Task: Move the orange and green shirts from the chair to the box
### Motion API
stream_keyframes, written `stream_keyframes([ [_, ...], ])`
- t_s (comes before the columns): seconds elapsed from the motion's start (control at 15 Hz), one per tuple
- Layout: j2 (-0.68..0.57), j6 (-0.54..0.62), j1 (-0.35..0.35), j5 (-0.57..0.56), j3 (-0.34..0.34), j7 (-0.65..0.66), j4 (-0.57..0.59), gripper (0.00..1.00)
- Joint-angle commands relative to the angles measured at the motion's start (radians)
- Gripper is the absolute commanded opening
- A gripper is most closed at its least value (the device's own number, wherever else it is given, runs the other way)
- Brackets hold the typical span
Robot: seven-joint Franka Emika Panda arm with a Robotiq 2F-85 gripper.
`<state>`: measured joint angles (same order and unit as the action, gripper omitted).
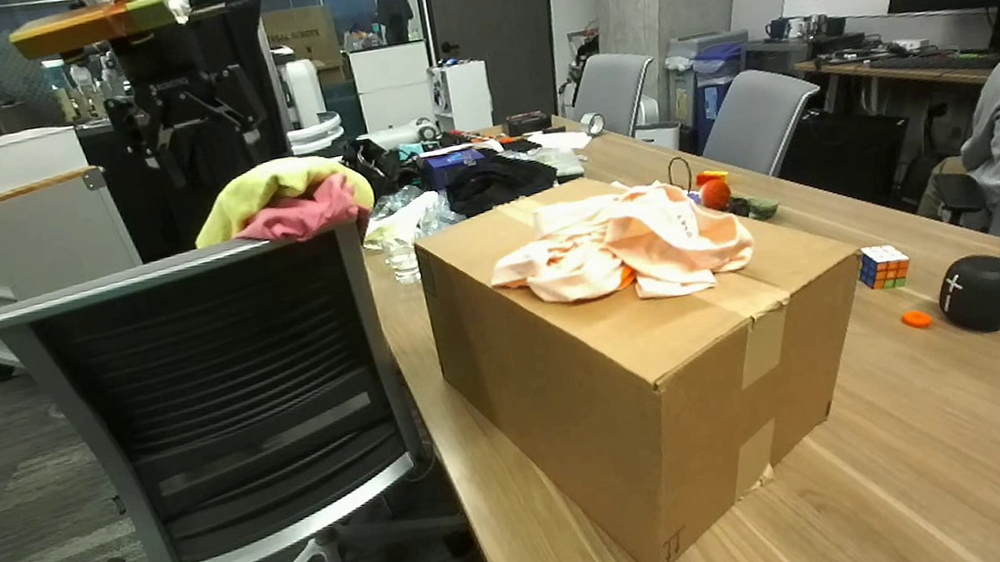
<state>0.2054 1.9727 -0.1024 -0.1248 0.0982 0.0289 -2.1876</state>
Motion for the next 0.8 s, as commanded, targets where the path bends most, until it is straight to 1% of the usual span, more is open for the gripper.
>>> stream_keyframes([
  [0.0,-0.007,0.026,-0.01,0.023,0.009,-0.024,-0.007,1.0],
  [0.4,-0.024,0.179,-0.01,-0.018,0.024,-0.005,-0.032,1.0],
  [0.73,-0.041,0.233,-0.005,-0.05,0.026,0.013,-0.043,1.0],
])
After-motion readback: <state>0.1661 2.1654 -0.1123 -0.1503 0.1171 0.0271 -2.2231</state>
